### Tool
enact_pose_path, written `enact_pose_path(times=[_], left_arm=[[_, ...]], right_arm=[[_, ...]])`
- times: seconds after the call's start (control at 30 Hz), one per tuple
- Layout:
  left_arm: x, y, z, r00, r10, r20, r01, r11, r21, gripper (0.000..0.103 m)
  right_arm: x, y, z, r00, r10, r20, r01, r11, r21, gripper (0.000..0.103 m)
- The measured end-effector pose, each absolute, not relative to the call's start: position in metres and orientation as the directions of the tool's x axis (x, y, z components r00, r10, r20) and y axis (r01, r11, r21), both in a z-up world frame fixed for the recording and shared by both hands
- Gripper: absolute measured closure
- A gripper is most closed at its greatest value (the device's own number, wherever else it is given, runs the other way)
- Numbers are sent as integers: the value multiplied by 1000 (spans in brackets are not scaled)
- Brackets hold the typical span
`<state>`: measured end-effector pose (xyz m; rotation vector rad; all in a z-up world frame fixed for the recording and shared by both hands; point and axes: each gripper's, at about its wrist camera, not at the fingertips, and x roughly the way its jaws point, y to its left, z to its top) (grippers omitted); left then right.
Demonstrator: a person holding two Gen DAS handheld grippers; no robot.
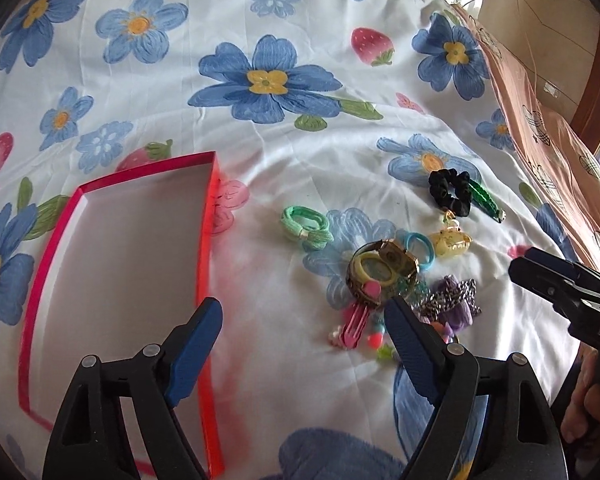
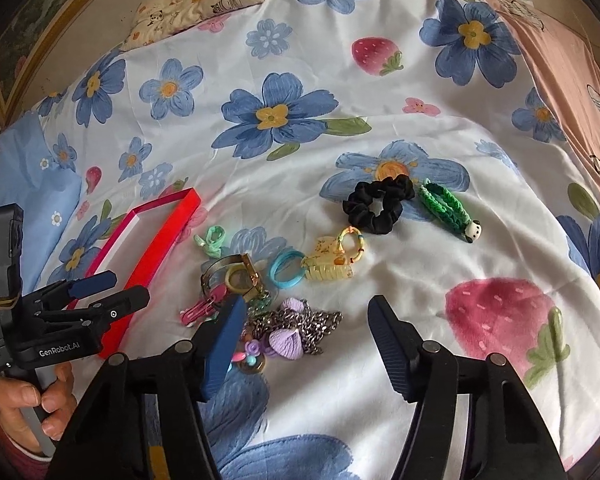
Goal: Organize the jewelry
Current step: 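Grasp the gold watch with the left gripper while the right gripper grasps the yellow hair clip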
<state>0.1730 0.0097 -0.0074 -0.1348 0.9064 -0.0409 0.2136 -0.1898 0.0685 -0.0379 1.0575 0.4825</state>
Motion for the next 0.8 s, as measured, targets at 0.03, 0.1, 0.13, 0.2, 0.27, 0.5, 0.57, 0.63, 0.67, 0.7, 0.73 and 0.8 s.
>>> enact_pose_path(times=[0.03,0.1,0.13,0.2,0.27,0.5,0.57,0.63,0.67,0.7,0.73,0.8], left_arm=[[180,10,-10,607,-95,-789,-18,991,-133,21],[196,10,-14,585,-109,-803,-2,991,-137,21],[203,9,-17,576,-118,-809,8,990,-139,23],[220,0,-21,560,-116,-820,20,992,-126,29],[232,-2,-28,541,-123,-832,34,992,-124,36],[259,-10,-53,487,-171,-856,72,985,-156,67],[263,-9,-58,476,-195,-857,81,981,-178,79],[264,-11,-60,478,-205,-854,90,979,-184,93],[263,-11,-60,482,-206,-852,90,978,-186,93],[262,-10,-59,488,-210,-847,91,978,-190,93],[261,-9,-59,492,-214,-844,91,977,-194,94],[254,-6,-55,501,-218,-838,85,975,-203,94]], right_arm=[[218,-187,66,394,358,-847,-403,895,192,43],[228,-183,60,381,345,-858,-405,896,181,47],[233,-181,57,373,340,-863,-404,897,179,48],[243,-178,48,356,328,-875,-399,900,175,49],[250,-175,41,342,320,-884,-400,900,171,52],[265,-164,16,304,279,-911,-406,903,141,56],[267,-163,12,298,277,-913,-404,904,142,62],[266,-162,13,309,273,-911,-410,902,131,62],[265,-161,15,316,272,-909,-411,903,127,62],[264,-161,16,318,275,-907,-410,903,129,62],[263,-162,19,322,281,-904,-409,902,135,62],[261,-163,24,327,290,-899,-410,901,142,62]])
